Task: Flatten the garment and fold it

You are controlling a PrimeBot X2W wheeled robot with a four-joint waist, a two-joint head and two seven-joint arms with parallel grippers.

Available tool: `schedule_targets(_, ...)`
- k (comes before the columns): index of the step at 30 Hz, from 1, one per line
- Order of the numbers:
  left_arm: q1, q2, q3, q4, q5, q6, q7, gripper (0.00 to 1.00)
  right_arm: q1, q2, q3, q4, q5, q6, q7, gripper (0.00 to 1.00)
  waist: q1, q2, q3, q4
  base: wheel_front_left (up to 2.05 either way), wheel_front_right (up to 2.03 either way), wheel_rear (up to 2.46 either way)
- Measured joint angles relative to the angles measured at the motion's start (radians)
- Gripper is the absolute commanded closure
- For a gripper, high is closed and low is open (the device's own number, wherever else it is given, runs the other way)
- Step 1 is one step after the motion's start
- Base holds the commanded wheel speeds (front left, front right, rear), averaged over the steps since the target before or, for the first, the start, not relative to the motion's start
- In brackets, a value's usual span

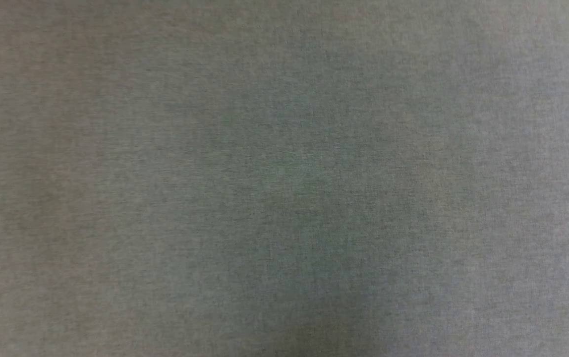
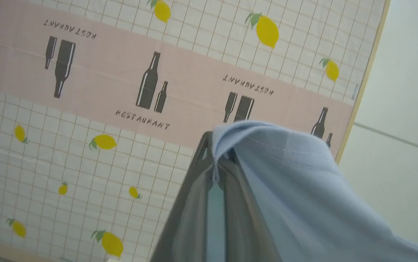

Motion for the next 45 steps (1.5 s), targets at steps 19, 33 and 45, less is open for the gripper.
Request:
schedule_targets(19, 1.112, 0.003, -0.153, -0.089, -0.067, -0.062, 0.260, 1.00, 0.856, -0.028, 0.037, -0.102, 0.263, 0.000, 0.004, 1.00, -0.0003, 0.0000, -0.261, 0.080, 0.00, 0.00, 0.00)
schedule_targets(33, 1.594, -0.025, -0.216, -0.382, -0.115, 0.062, 0.402, 1.00, 1.337, 0.052, -0.149, -0.333, 0.171, 0.000, 0.110, 1.00, -0.0003, 0.0000, -0.407, 0.140, 0.00, 0.00, 0.00)
schedule_targets(45, 1.717, -0.049, -0.257, -0.429, -0.067, 0.109, 0.342, 1.00, 1.565, 0.186, -0.273, -0.398, 0.116, 0.000, 0.109, 1.00, -0.0003, 0.0000, -0.408, 0.133, 0.00, 0.00, 0.00)
